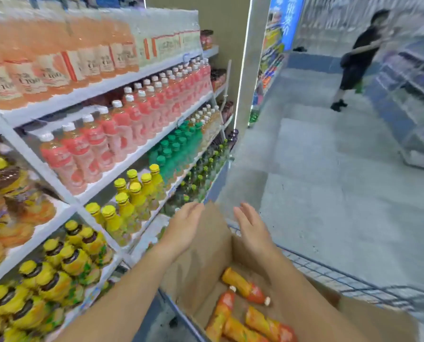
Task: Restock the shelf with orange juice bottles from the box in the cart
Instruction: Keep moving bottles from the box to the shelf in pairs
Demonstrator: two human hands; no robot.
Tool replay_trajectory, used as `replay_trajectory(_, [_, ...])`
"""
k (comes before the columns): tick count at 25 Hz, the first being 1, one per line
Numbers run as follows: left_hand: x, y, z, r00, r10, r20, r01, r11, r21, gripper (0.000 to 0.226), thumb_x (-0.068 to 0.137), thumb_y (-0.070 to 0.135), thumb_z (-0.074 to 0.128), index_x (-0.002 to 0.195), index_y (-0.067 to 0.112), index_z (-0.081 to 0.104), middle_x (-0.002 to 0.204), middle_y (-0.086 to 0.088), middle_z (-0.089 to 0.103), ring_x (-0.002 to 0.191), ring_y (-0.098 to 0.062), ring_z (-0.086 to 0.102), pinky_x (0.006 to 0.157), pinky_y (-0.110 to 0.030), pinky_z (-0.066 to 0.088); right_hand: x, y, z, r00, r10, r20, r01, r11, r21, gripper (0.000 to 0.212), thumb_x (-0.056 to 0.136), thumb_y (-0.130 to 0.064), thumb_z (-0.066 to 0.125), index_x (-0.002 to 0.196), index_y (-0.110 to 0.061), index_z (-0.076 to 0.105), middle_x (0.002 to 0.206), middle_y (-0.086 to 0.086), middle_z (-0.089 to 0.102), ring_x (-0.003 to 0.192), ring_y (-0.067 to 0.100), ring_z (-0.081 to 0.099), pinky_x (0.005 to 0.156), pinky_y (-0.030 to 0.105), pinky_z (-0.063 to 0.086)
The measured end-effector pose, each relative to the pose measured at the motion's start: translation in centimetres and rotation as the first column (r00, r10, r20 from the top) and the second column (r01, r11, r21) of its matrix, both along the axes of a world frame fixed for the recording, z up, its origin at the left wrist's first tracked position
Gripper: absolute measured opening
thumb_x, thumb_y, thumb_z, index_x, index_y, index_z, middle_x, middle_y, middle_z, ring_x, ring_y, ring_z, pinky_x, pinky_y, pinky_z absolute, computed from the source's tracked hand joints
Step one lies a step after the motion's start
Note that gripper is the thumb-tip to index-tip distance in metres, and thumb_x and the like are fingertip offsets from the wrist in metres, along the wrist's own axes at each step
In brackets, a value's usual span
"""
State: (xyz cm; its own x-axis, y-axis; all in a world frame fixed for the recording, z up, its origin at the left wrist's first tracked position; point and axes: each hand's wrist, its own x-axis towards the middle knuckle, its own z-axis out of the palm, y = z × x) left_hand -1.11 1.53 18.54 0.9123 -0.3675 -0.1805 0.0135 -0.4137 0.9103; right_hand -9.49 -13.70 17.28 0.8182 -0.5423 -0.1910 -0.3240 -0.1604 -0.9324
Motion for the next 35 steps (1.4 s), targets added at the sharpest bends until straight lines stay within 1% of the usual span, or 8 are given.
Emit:
replay_trajectory(4, [0.5,-4.4,-5.8,0.982,-0.156,-0.111,0.162,0.985,0.053,0.038,0.105,0.035,0.047,0.133,0.013,0.06,0.138,-0.003,0.058,0.126,-0.014,0.05,0.1,-0.022,0.031,-2.7,-3.6,-5.6,0.979,-0.179,-0.096,0.184,0.982,0.046,0.053,0.103,-0.036,0.05,0.152,-0.015,0.04,0.155,0.004,0.045,0.14,0.013,0.043,0.106,0.018,0.027])
replay_trajectory(8, [1.3,-6.9,-12.2,0.924,-0.308,-0.227,0.339,0.935,0.108,0.036,0.105,0.029,0.048,0.13,0.007,0.061,0.12,0.001,0.058,0.112,-0.011,0.049,0.078,-0.012,0.028,-5.6,-3.8,-10.8,0.901,-0.342,-0.268,0.372,0.925,0.073,0.054,0.102,-0.04,0.05,0.151,-0.019,0.042,0.151,-0.001,0.049,0.139,0.013,0.045,0.107,0.02,0.028])
replay_trajectory(14, [0.6,-7.9,-22.5,0.776,-0.446,-0.446,0.584,0.776,0.239,0.035,0.105,0.036,0.046,0.126,0.014,0.063,0.125,-0.001,0.064,0.117,-0.017,0.056,0.09,-0.022,0.033,-10.5,-1.0,-19.8,0.747,-0.435,-0.504,0.571,0.807,0.15,0.056,0.103,-0.042,0.047,0.153,-0.018,0.038,0.151,-0.007,0.045,0.138,0.011,0.041,0.101,0.015,0.025])
replay_trajectory(20, [-0.4,-10.2,-30.7,0.646,-0.56,-0.519,0.76,0.533,0.371,0.026,0.104,0.043,0.044,0.118,0.026,0.06,0.105,0.005,0.064,0.114,-0.024,0.059,0.085,-0.025,0.035,-13.6,-1.1,-29.8,0.624,-0.474,-0.621,0.706,0.682,0.189,0.056,0.102,-0.042,0.049,0.153,-0.021,0.04,0.149,-0.002,0.051,0.135,0.016,0.048,0.1,0.024,0.033])
replay_trajectory(25, [0.4,-14.2,-38.5,0.6,-0.639,-0.482,0.786,0.36,0.502,0.054,0.102,0.046,0.047,0.147,0.016,0.045,0.14,-0.008,0.06,0.128,-0.026,0.056,0.095,-0.025,0.039,-13.6,-1.9,-37.6,0.564,-0.461,-0.685,0.767,0.599,0.229,0.039,0.104,-0.038,0.047,0.139,-0.023,0.053,0.129,-0.003,0.063,0.121,0.017,0.057,0.102,0.031,0.041])
replay_trajectory(30, [2.7,-18.3,-44.7,0.548,-0.787,-0.284,0.742,0.301,0.598,0.05,0.095,0.029,0.06,0.14,0.009,0.051,0.137,-0.014,0.058,0.13,-0.032,0.05,0.106,-0.034,0.037,-11.4,-4.6,-42.6,0.371,-0.585,-0.721,0.916,0.357,0.182,0.014,0.096,-0.031,0.059,0.086,-0.022,0.063,0.091,0.006,0.07,0.097,0.033,0.067,0.091,0.044,0.053])
replay_trajectory(32, [3.8,-19.5,-46.9,0.452,-0.847,-0.278,0.72,0.163,0.675,0.058,0.09,0.036,0.065,0.14,0.013,0.049,0.138,-0.013,0.056,0.129,-0.032,0.049,0.107,-0.039,0.039,-11.5,-5.5,-45.4,0.285,-0.617,-0.734,0.957,0.231,0.177,0.025,0.08,-0.039,0.068,0.086,-0.014,0.068,0.094,0.014,0.073,0.089,0.037,0.072,0.087,0.052,0.058])
replay_trajectory(35, [4.6,-21.1,-48.9,0.294,-0.908,-0.3,0.678,-0.023,0.735,0.067,0.081,0.046,0.074,0.138,0.022,0.05,0.139,-0.007,0.056,0.129,-0.03,0.05,0.106,-0.042,0.04,-11.5,-7.3,-46.8,0.199,-0.611,-0.767,0.963,-0.023,0.269,0.038,0.077,-0.03,0.08,0.098,-0.005,0.061,0.097,0.017,0.07,0.074,0.031,0.075,0.082,0.046,0.062])
